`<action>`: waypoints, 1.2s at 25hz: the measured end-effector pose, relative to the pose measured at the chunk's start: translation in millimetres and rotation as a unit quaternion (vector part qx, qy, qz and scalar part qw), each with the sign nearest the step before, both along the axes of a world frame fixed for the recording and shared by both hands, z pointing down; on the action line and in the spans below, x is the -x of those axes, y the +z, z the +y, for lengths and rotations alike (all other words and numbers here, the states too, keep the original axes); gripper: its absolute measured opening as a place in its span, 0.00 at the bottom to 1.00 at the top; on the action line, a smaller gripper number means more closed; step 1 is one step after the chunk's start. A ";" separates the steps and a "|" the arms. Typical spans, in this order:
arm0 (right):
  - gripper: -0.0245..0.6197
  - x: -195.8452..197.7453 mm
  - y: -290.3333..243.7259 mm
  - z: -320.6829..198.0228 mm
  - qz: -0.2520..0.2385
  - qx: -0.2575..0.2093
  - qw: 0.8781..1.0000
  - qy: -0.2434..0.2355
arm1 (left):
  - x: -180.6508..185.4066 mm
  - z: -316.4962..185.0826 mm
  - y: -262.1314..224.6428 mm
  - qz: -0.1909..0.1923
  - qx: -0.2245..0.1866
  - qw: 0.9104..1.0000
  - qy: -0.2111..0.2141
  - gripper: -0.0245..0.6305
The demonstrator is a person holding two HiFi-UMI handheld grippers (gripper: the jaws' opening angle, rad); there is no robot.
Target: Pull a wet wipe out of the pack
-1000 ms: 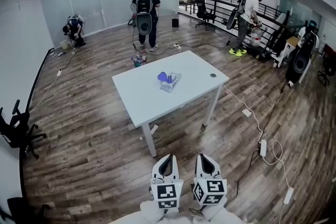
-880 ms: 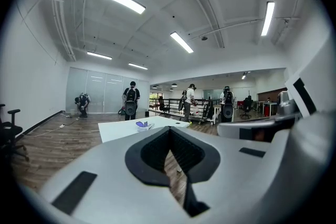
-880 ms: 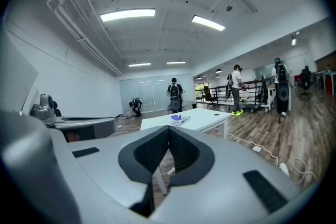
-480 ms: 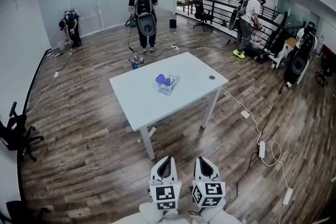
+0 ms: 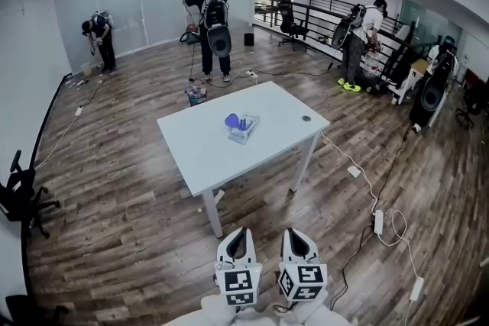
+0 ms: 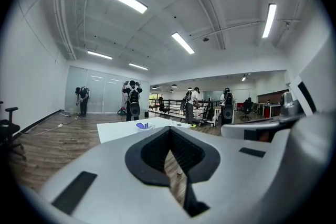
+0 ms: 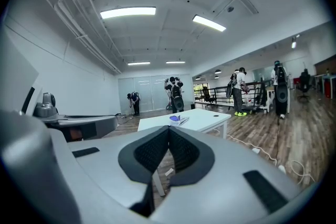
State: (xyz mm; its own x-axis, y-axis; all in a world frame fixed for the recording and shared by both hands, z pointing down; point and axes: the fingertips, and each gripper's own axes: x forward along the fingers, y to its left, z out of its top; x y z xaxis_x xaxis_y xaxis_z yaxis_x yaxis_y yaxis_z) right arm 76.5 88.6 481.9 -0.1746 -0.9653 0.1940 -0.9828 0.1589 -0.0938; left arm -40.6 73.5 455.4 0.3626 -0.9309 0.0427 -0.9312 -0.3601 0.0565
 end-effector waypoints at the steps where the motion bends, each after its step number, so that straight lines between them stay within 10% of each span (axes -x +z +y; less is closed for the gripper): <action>1: 0.05 0.0 -0.7 -0.6 0.001 -0.001 1.000 0.000 | 0.4 -0.7 -0.8 0.001 -0.001 1.000 0.000 0.04; 30: 0.05 0.2 5.2 -77.0 -0.004 -0.009 1.000 -0.024 | 11.4 -65.1 8.4 0.008 -0.001 0.999 -0.042 0.04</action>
State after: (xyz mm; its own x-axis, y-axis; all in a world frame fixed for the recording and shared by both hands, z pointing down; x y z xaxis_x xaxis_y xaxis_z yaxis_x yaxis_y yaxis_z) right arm 76.2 11.6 487.1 -0.2231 -0.9589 0.1754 -0.9730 0.2083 -0.0991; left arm -52.1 8.4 463.8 0.2846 -0.9580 0.0355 -0.9569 -0.2816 0.0712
